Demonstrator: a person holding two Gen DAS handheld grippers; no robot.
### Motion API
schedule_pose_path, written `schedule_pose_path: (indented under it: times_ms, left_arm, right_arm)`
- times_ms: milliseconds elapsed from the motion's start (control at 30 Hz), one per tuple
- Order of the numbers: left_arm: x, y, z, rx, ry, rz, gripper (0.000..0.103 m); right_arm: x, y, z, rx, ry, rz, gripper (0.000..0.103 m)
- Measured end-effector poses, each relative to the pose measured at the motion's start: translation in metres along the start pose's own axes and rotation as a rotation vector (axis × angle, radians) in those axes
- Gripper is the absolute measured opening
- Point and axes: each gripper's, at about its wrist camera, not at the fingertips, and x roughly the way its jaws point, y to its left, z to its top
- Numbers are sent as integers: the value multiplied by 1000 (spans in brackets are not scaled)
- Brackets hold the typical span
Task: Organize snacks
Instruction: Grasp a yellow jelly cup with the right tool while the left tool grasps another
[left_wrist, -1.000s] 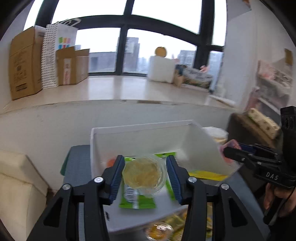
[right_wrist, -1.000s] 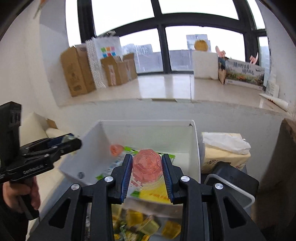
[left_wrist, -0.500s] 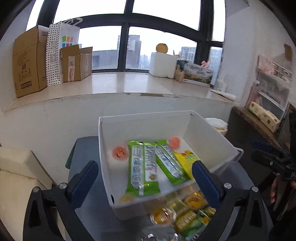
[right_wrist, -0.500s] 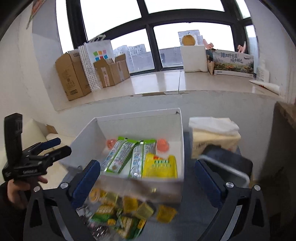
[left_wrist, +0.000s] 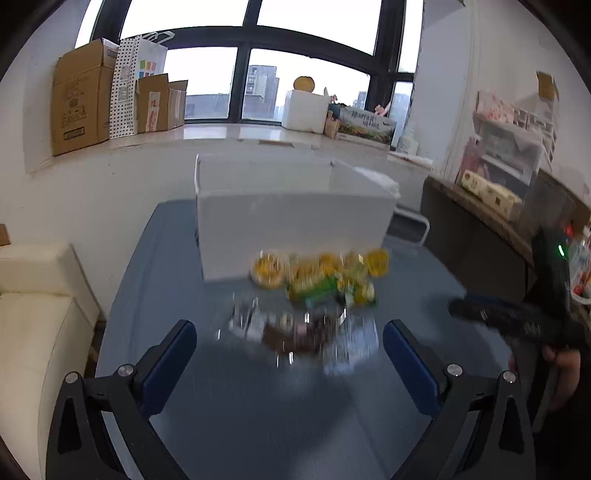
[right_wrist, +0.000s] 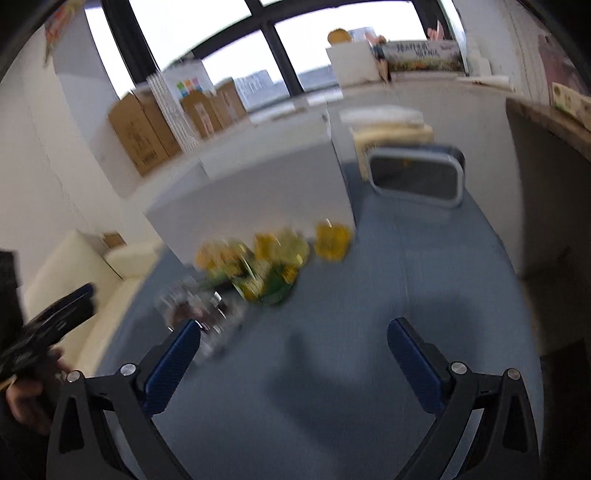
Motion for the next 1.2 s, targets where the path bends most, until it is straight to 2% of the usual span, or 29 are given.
schedule_pose_path:
  times_ms: [167, 267, 400, 667, 700, 733, 767, 833, 933, 1000, 1100, 1200]
  left_arm:
    - [-14, -6, -21, -11, 22, 10, 103]
    - [-21, -7, -24, -22, 17, 9, 103]
    - [-29, -8, -27, -30, 10, 18, 103]
    - [-31, 6, -35, -67, 31, 32, 103]
    - [-29, 8, -37, -78, 36, 29, 103]
    - [-27, 11, -38, -87, 40, 40, 103]
    - [-24, 13, -39, -93, 47, 44, 103]
    - [-20, 14, -39, -99, 55, 43, 103]
    - [-12, 16, -33, -105, 50, 36, 103]
    - [-2, 17, -25, -101, 51, 35, 103]
    - [18, 18, -1, -102, 41, 35, 103]
    - [51, 22, 27, -133, 70, 45, 103]
  right_arm:
    - [10, -2, 3, -2, -17, -1, 103]
    - [26, -3, 20, -15, -16, -17, 103]
    - [51, -15, 48, 26, -34, -34, 103]
    - [110, -21, 80, -28, 56, -112, 102]
    - [114, -22, 81, -36, 59, -116, 93]
    - [120, -23, 82, -40, 73, -128, 70]
    - [124, -25, 82, -42, 91, -141, 56]
    - [130, -28, 80, -34, 112, -130, 48]
    - [129, -27, 75, -45, 103, -77, 48]
    - [123, -27, 70, -55, 83, -71, 48]
    - [108, -26, 61, -54, 65, -41, 48]
    - [85, -20, 51, -48, 33, 0, 48]
